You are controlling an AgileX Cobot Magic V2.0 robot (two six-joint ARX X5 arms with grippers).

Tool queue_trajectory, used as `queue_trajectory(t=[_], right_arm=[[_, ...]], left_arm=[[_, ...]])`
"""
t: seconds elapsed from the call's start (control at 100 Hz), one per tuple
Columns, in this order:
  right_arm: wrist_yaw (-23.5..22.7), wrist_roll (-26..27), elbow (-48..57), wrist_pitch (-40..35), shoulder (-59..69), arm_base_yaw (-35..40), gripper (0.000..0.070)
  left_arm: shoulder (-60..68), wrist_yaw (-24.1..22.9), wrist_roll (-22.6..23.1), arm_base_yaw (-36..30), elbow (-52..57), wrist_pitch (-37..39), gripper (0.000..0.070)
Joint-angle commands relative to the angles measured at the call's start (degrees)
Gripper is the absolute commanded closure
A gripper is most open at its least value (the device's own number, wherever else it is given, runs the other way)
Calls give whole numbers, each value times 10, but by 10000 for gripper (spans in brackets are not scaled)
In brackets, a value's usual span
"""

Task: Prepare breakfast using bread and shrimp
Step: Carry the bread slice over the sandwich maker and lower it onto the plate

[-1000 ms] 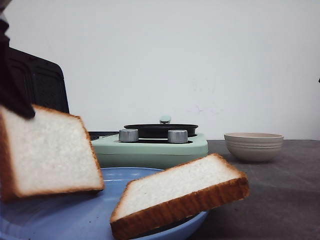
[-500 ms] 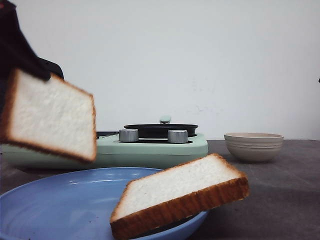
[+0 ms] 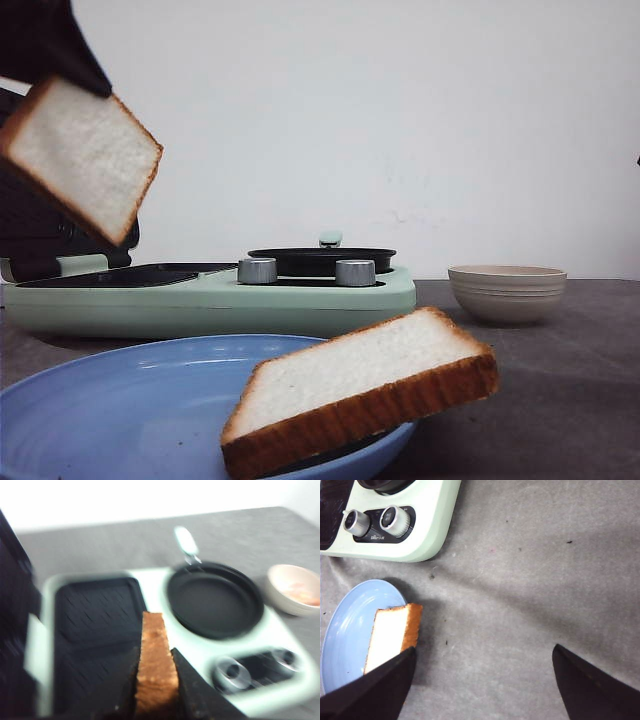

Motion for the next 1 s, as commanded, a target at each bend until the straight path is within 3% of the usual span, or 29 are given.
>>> queue_trajectory(t=[0.0, 0.18, 0.5, 0.84, 0.99], right_arm=[[-1, -8, 10, 2, 2, 0, 151], [-1, -9, 10, 2, 2, 0, 151], [3, -9, 10, 2, 2, 0, 151], [14, -9, 10, 2, 2, 0, 151], [14, -10, 10, 2, 2, 0, 152]], left_arm=[[35, -16, 61, -2, 32, 14, 697], [135, -43, 125, -2, 101, 58, 697], [311, -134, 293, -2, 211, 107, 698], [401, -141, 448, -7, 250, 180, 698], [412, -141, 467, -7, 250, 189, 698]])
